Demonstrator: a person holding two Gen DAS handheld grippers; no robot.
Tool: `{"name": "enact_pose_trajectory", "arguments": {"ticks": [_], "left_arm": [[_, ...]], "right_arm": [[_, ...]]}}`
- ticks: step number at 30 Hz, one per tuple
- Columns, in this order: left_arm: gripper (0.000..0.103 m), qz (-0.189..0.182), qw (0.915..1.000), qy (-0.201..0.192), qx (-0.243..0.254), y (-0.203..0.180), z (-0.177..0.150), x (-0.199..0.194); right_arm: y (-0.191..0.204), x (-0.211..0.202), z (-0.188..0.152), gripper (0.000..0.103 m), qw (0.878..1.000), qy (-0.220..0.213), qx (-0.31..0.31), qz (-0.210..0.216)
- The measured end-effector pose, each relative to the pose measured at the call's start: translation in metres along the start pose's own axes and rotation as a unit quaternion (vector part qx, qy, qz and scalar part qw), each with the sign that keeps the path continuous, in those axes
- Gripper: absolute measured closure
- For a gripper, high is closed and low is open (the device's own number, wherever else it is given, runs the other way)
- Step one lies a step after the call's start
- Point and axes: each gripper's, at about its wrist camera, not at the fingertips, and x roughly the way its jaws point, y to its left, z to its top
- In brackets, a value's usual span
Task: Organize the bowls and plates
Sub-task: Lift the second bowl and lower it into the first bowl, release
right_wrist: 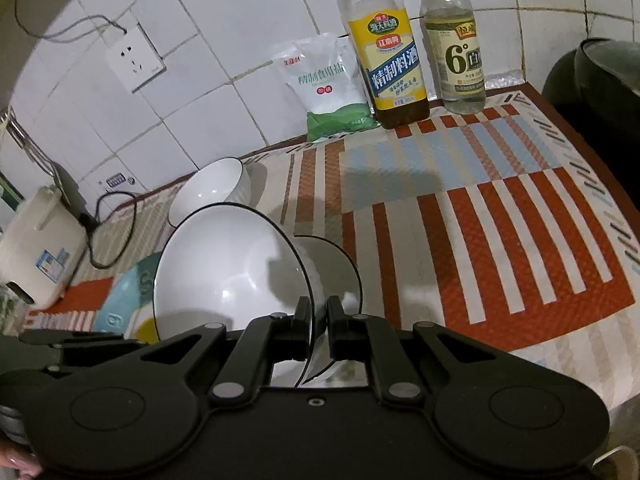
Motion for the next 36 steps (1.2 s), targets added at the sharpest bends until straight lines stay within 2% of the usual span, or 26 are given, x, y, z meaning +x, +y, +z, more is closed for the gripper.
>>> {"name": "enact_pose_trajectory", "arguments": {"ticks": [6,13,18,20,22,24,26,30,32,33,36], "left_arm": [[0.084,0.005,1.0000,-0.003,-0.008,0.004,0.005,0.004],[0.084,0.018,0.9998,-0.006,0.004,0.004,0.003,0.005],[0.081,0.012,0.9998,-0.015,0.009,0.006,0.001,0.004],[0.077,0.012,0.9996,-0.021,0.011,0.006,0.000,0.004],[0.071,0.025,0.9990,-0.034,0.018,0.003,-0.001,0.001],[0.072,0.039,0.9970,-0.054,0.039,-0.002,-0.002,-0.004],[0.074,0.039,0.9961,-0.059,0.053,-0.007,-0.001,-0.008],[0.078,0.017,0.9970,-0.051,0.056,-0.011,0.000,-0.009],[0.078,0.031,0.9963,-0.053,0.060,-0.013,0.000,-0.008],[0.078,0.038,0.9955,-0.056,0.065,-0.014,-0.001,-0.009],[0.078,0.041,0.9952,-0.058,0.067,-0.013,-0.005,-0.013]], "right_arm": [[0.004,0.012,-0.002,0.091,0.999,0.004,-0.030,-0.021],[0.008,0.020,-0.010,0.090,0.998,0.002,-0.058,-0.026],[0.009,0.018,-0.012,0.089,0.997,-0.008,-0.075,-0.029],[0.010,0.015,-0.012,0.085,0.997,-0.012,-0.078,-0.028],[0.010,0.009,-0.011,0.075,0.997,-0.022,-0.078,-0.021],[0.012,0.006,-0.010,0.071,0.995,-0.027,-0.091,-0.033],[0.012,0.006,-0.010,0.073,0.993,-0.036,-0.102,-0.053],[0.012,0.007,-0.011,0.073,0.992,-0.037,-0.107,-0.047],[0.017,0.009,-0.012,0.072,0.990,-0.035,-0.126,-0.058],[0.019,0.010,-0.013,0.069,0.989,-0.031,-0.132,-0.065],[0.025,0.001,-0.015,0.049,0.984,-0.043,-0.148,-0.085]]}}
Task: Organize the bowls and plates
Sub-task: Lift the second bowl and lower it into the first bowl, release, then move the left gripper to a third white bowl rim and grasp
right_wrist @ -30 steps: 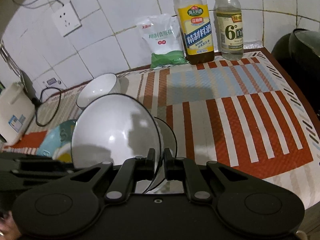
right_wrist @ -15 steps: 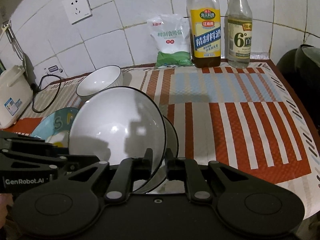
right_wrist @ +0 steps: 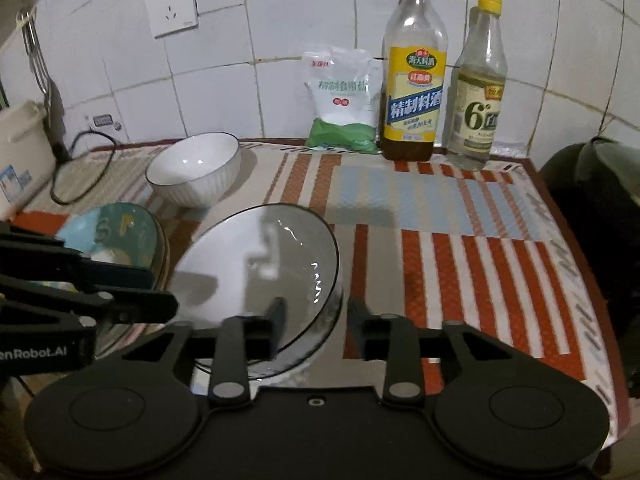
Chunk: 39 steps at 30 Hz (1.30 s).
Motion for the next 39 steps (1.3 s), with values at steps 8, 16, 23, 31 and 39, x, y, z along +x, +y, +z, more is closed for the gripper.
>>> {"name": "enact_pose_trajectory", "arguments": {"ticks": [8,16,23,31,39], "left_arm": [[0.055,0.008,0.9989,-0.026,0.039,-0.002,-0.013,-0.044],[0.045,0.033,0.9958,-0.052,0.067,0.006,-0.030,-0.095],[0.035,0.049,0.9940,-0.067,0.071,0.025,-0.040,-0.123],[0.027,0.055,0.9921,-0.091,0.067,0.055,-0.043,-0.138],[0.025,0.040,0.9924,-0.113,0.028,0.099,-0.022,-0.122]], "right_arm": [[0.012,-0.057,-0.003,0.038,0.997,-0.057,-0.045,0.006],[0.029,-0.102,-0.014,0.034,0.994,-0.070,-0.061,0.050],[0.047,-0.118,-0.010,0.031,0.991,-0.066,-0.055,0.106],[0.074,-0.107,0.009,0.031,0.986,-0.057,-0.047,0.149],[0.087,-0.048,0.051,0.031,0.988,-0.021,-0.008,0.154]]}}
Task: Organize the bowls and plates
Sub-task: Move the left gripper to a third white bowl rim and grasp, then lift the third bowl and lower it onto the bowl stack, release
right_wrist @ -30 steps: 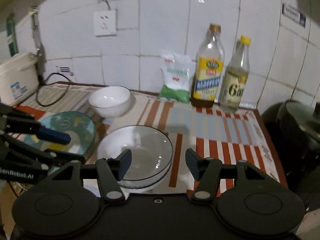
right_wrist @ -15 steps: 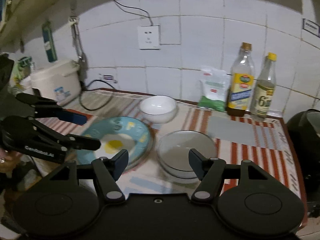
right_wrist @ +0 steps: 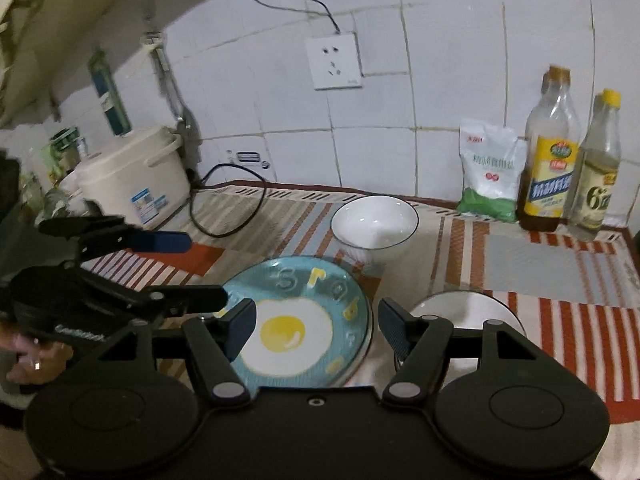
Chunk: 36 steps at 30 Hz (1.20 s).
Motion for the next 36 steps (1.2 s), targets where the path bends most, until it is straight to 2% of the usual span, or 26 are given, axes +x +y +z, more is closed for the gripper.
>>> {"name": "enact_pose_trajectory", "arguments": {"ticks": [5,8,10,16,20,21,27,30,31,32,34,36], "left_arm": [[0.027,0.022,0.9994,-0.020,-0.019,0.033,0.009,0.022],[0.027,0.028,0.9988,-0.001,-0.041,0.049,0.014,0.046],[0.027,0.032,0.9980,0.007,-0.054,0.056,0.018,0.064],[0.029,0.002,0.9905,0.035,-0.133,0.084,0.026,0.126],[0.033,-0.004,0.9848,0.052,-0.166,0.095,0.029,0.163],[0.034,-0.007,0.9837,0.057,-0.170,0.096,0.029,0.170],[0.045,-0.015,0.9770,0.081,-0.197,0.105,0.026,0.202],[0.051,-0.002,0.9768,0.093,-0.193,0.105,0.024,0.213],[0.055,0.000,0.9770,0.096,-0.190,0.104,0.023,0.216],[0.063,-0.005,0.9770,0.098,-0.189,0.104,0.022,0.219],[0.071,-0.015,0.9757,0.101,-0.194,0.105,0.019,0.223],[0.080,-0.025,0.9761,0.097,-0.193,0.104,0.018,0.223]], "right_arm": [[-0.029,0.049,0.028,0.031,0.998,0.009,0.053,0.011],[-0.047,0.078,0.038,0.033,0.996,0.024,0.089,0.010],[-0.055,0.095,0.041,0.039,0.994,0.032,0.105,-0.002],[-0.073,0.140,0.047,0.048,0.990,0.056,0.131,-0.013],[-0.074,0.162,0.047,0.051,0.988,0.061,0.112,-0.085],[-0.076,0.167,0.047,0.051,0.988,0.061,0.112,-0.086],[-0.093,0.187,0.045,0.053,0.982,0.082,0.163,-0.050],[-0.097,0.194,0.044,0.056,0.977,0.087,0.192,-0.026],[-0.100,0.197,0.043,0.056,0.975,0.091,0.201,-0.018],[-0.101,0.201,0.042,0.059,0.974,0.095,0.206,-0.012],[-0.102,0.206,0.040,0.069,0.972,0.100,0.214,-0.006],[-0.104,0.207,0.040,0.070,0.970,0.098,0.224,0.002]]}}
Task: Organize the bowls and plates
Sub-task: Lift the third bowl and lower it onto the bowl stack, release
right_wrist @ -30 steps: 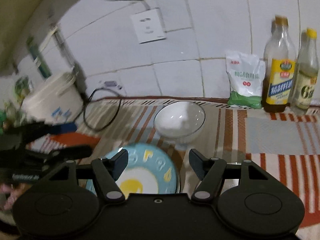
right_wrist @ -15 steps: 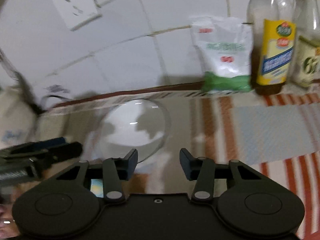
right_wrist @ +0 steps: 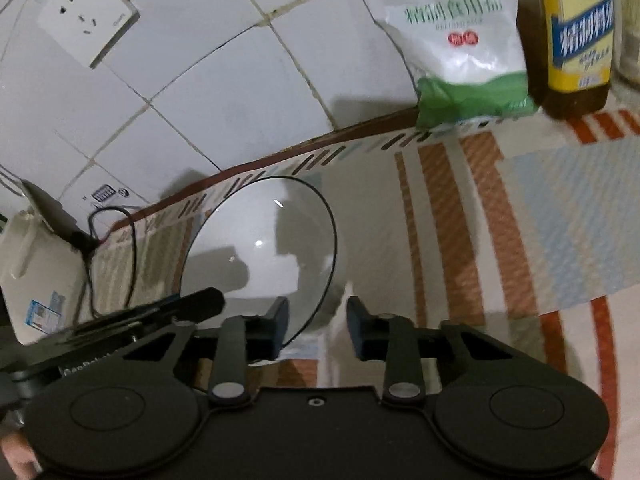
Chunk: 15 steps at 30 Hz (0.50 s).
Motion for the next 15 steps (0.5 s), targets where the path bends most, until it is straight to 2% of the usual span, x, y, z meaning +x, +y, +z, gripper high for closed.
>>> {"name": "enact_pose_trajectory", "arguments": {"ticks": [4,10,15], "left_arm": [[0.082,0.021,0.9994,-0.002,0.029,-0.012,-0.004,-0.001],[0.081,0.048,0.9967,-0.016,0.064,-0.028,-0.013,-0.008],[0.082,0.047,0.9961,-0.031,0.068,-0.034,-0.016,-0.029]], "right_arm": [[0.002,-0.001,0.000,0.072,1.000,0.004,-0.004,-0.001],[0.011,-0.005,-0.012,0.074,0.999,-0.011,-0.027,-0.025],[0.021,-0.020,-0.019,0.074,0.999,-0.019,-0.042,-0.023]]}}
